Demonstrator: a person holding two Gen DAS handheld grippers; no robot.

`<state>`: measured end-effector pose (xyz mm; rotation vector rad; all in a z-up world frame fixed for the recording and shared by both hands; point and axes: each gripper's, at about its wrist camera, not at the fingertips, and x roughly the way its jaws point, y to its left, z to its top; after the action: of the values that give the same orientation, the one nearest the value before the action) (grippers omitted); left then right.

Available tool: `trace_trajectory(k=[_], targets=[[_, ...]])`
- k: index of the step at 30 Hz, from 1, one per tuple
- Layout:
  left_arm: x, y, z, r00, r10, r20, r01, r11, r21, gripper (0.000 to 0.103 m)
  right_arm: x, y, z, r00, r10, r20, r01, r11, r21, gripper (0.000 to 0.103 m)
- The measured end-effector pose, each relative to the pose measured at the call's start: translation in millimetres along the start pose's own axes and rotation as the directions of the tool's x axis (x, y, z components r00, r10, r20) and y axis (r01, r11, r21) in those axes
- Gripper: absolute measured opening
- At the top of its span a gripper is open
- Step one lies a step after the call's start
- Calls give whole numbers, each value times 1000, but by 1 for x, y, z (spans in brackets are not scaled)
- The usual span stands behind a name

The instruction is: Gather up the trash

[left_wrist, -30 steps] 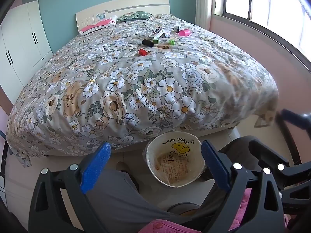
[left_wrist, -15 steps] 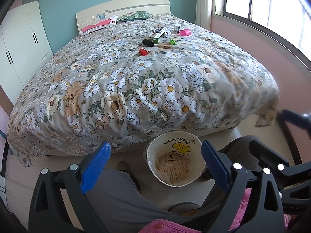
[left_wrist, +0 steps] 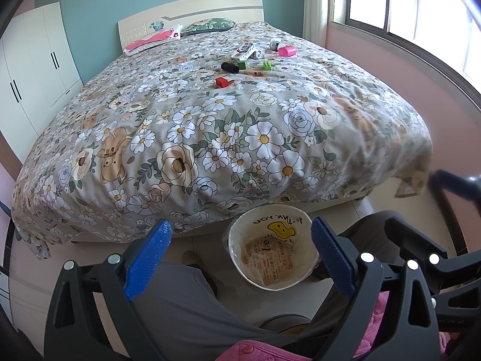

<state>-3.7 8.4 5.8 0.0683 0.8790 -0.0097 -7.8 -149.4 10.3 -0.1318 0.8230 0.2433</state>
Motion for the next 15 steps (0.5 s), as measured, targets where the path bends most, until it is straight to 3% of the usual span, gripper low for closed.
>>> trace_trajectory(k=[15], targets=[[1, 4, 0, 1000, 3, 3, -3, 1000, 1, 96, 0, 0, 1, 1000, 1, 0, -1, 1000, 1, 97]])
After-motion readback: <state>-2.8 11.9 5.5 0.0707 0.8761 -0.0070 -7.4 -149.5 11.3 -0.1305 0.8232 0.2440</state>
